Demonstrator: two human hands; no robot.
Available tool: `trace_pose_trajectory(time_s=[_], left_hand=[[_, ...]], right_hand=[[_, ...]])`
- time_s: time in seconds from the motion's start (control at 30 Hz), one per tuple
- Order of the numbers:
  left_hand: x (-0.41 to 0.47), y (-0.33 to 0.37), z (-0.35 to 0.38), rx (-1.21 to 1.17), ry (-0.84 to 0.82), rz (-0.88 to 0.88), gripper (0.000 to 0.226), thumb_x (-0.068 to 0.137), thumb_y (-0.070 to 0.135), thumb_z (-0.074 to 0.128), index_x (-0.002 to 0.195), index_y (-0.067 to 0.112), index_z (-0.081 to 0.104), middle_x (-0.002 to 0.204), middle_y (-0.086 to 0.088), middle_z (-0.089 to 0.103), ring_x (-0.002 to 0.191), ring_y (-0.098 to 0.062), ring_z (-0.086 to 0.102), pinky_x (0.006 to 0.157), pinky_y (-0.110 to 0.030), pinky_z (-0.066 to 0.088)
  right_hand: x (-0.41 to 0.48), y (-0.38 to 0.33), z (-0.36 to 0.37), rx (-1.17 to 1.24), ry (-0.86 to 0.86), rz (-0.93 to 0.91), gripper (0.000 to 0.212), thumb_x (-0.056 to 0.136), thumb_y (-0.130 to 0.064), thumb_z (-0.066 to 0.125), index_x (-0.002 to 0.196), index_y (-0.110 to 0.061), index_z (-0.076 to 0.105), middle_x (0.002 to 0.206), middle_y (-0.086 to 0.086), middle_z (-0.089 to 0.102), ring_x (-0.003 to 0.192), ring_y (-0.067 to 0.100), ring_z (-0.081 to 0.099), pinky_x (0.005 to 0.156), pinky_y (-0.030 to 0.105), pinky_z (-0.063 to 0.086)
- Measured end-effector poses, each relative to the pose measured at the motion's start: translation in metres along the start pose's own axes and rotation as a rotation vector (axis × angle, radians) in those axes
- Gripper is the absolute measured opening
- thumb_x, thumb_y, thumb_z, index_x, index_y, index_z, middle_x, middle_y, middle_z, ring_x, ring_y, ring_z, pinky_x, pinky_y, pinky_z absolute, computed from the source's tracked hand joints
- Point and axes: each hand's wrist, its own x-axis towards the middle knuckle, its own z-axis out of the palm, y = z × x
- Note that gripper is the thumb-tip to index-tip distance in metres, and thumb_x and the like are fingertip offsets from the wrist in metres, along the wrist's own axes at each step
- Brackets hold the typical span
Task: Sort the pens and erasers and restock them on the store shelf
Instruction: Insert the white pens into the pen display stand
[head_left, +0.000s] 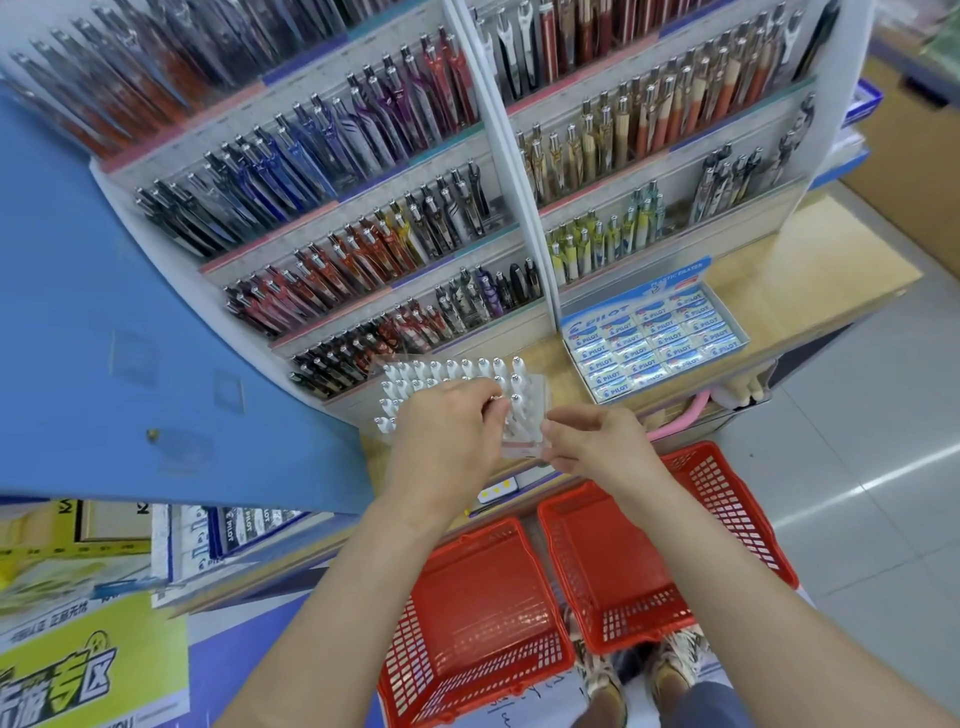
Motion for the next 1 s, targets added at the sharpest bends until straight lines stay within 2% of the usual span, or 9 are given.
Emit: trace_pose_trajectory(time_s=[0.1, 0.37, 0.53, 0.6, 0.67, 0.77, 0.83, 0.9, 1.0], left_hand=[[0.003, -0.002, 0.002, 0.019, -0.067, -0.005, 0.016, 0.086, 0.024, 0.061, 0.077, 0.014, 0.069, 0.066, -0.001, 0.067, 0.065, -0.021, 0.060, 0.062, -0.035, 0.047], [0.006, 0.001, 0.015, 0.038, -0.113, 0.002, 0.020, 0.089, 0.029, 0.060, 0.088, 0.013, 0.071, 0.079, -0.002, 0.067, 0.078, -0.022, 0.061, 0.070, -0.033, 0.046], [0.007, -0.005, 0.023, 0.105, -0.071, 0.025, 0.017, 0.085, 0.034, 0.065, 0.086, 0.019, 0.073, 0.074, 0.009, 0.046, 0.085, -0.018, 0.051, 0.067, -0.021, 0.027], [0.005, -0.007, 0.028, 0.159, -0.066, 0.049, 0.017, 0.084, 0.035, 0.066, 0.085, 0.019, 0.074, 0.074, 0.007, 0.053, 0.086, -0.019, 0.051, 0.067, -0.024, 0.036], [0.002, -0.009, 0.031, 0.200, -0.060, 0.062, 0.016, 0.080, 0.034, 0.070, 0.080, 0.019, 0.073, 0.072, 0.005, 0.058, 0.081, -0.020, 0.054, 0.060, -0.030, 0.047], [0.001, -0.012, 0.034, 0.204, -0.050, 0.072, 0.018, 0.075, 0.037, 0.075, 0.076, 0.019, 0.072, 0.068, 0.005, 0.057, 0.074, -0.020, 0.055, 0.058, -0.031, 0.049], [0.001, -0.013, 0.035, 0.149, -0.040, 0.058, 0.022, 0.075, 0.041, 0.074, 0.082, 0.020, 0.073, 0.070, 0.006, 0.056, 0.076, -0.018, 0.054, 0.063, -0.028, 0.045], [-0.001, -0.016, 0.031, 0.048, -0.002, -0.011, 0.026, 0.078, 0.043, 0.071, 0.094, 0.022, 0.071, 0.077, 0.008, 0.057, 0.082, -0.014, 0.051, 0.071, -0.022, 0.036], [-0.011, -0.030, 0.015, -0.065, 0.190, -0.180, 0.023, 0.087, 0.032, 0.064, 0.107, 0.021, 0.068, 0.097, 0.005, 0.062, 0.095, -0.012, 0.050, 0.083, -0.019, 0.031]], right_hand=[[0.001, 0.000, 0.001, 0.010, 0.010, 0.006, 0.025, 0.086, -0.011, 0.069, 0.107, 0.003, 0.064, 0.093, 0.014, 0.066, 0.081, 0.034, 0.070, 0.077, 0.035, 0.059], [0.005, 0.005, 0.003, 0.013, 0.033, -0.011, 0.028, 0.083, -0.013, 0.072, 0.104, 0.005, 0.066, 0.090, 0.014, 0.067, 0.077, 0.028, 0.069, 0.078, 0.034, 0.059], [0.008, 0.007, 0.004, -0.011, 0.055, -0.023, 0.028, 0.082, -0.015, 0.073, 0.104, 0.003, 0.068, 0.093, 0.018, 0.069, 0.078, 0.030, 0.069, 0.077, 0.034, 0.059], [0.008, 0.007, 0.004, -0.016, 0.067, -0.034, 0.027, 0.082, -0.014, 0.072, 0.103, 0.002, 0.068, 0.092, 0.018, 0.070, 0.076, 0.028, 0.069, 0.078, 0.035, 0.059], [0.010, 0.009, 0.006, -0.034, 0.084, -0.040, 0.026, 0.082, -0.015, 0.072, 0.102, 0.002, 0.069, 0.087, 0.016, 0.070, 0.072, 0.025, 0.068, 0.077, 0.035, 0.059], [0.011, 0.010, 0.009, -0.071, 0.112, -0.067, 0.015, 0.079, -0.016, 0.074, 0.090, -0.005, 0.074, 0.071, 0.010, 0.070, 0.065, 0.024, 0.066, 0.079, 0.041, 0.058], [0.012, 0.011, 0.010, -0.105, 0.134, -0.081, 0.009, 0.075, -0.021, 0.075, 0.081, -0.014, 0.075, 0.068, 0.007, 0.072, 0.069, 0.025, 0.069, 0.083, 0.047, 0.056], [0.013, 0.010, 0.011, -0.126, 0.150, -0.079, 0.019, 0.072, -0.026, 0.077, 0.087, -0.014, 0.075, 0.072, 0.004, 0.073, 0.077, 0.024, 0.071, 0.086, 0.048, 0.055], [0.017, 0.005, 0.011, -0.159, 0.151, -0.075, 0.022, 0.076, -0.023, 0.076, 0.094, -0.010, 0.074, 0.076, 0.003, 0.073, 0.081, 0.024, 0.071, 0.088, 0.046, 0.054]])
